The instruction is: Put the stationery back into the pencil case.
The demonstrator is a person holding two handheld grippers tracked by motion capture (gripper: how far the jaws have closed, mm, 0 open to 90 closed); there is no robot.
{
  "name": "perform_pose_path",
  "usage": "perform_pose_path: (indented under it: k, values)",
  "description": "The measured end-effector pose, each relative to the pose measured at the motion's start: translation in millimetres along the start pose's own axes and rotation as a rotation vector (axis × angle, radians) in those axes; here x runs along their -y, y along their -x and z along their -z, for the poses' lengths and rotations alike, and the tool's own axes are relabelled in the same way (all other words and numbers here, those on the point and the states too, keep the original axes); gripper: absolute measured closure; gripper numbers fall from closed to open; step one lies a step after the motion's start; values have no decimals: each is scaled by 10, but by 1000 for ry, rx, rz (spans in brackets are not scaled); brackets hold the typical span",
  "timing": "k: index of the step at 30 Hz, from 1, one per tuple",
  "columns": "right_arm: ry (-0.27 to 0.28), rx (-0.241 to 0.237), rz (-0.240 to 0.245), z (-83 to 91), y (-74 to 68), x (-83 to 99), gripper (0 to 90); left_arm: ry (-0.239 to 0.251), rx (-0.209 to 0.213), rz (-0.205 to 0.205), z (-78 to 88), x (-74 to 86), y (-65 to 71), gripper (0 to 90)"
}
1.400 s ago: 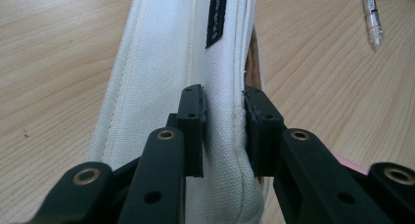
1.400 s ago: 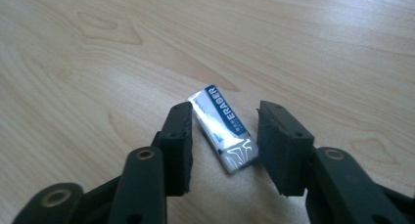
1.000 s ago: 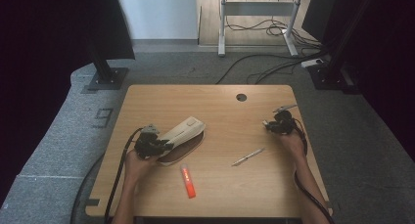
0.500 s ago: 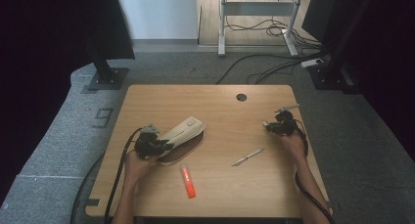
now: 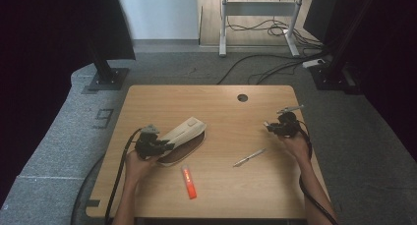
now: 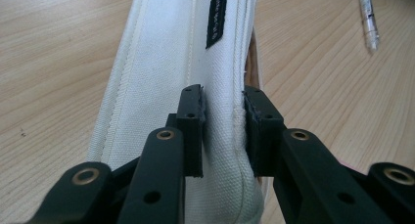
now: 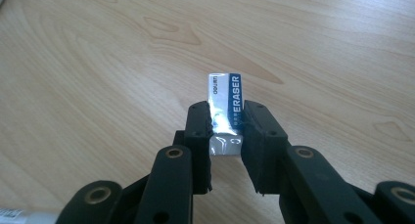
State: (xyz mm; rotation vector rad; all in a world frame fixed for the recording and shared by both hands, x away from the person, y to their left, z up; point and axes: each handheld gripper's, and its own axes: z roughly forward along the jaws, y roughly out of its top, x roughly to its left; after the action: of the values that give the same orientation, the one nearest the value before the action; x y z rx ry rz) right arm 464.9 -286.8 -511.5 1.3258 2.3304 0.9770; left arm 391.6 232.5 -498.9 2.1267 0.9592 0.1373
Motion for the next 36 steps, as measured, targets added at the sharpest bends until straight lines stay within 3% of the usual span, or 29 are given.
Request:
perform_pose_path:
  k: [16,36]
  values:
    - [23,-58,14,148,-202,30,720,-1,5,6,2,-1,-7,723]
    - [30,-106,60,140,-490,1,720,-3,1,1,-6,0,2,719]
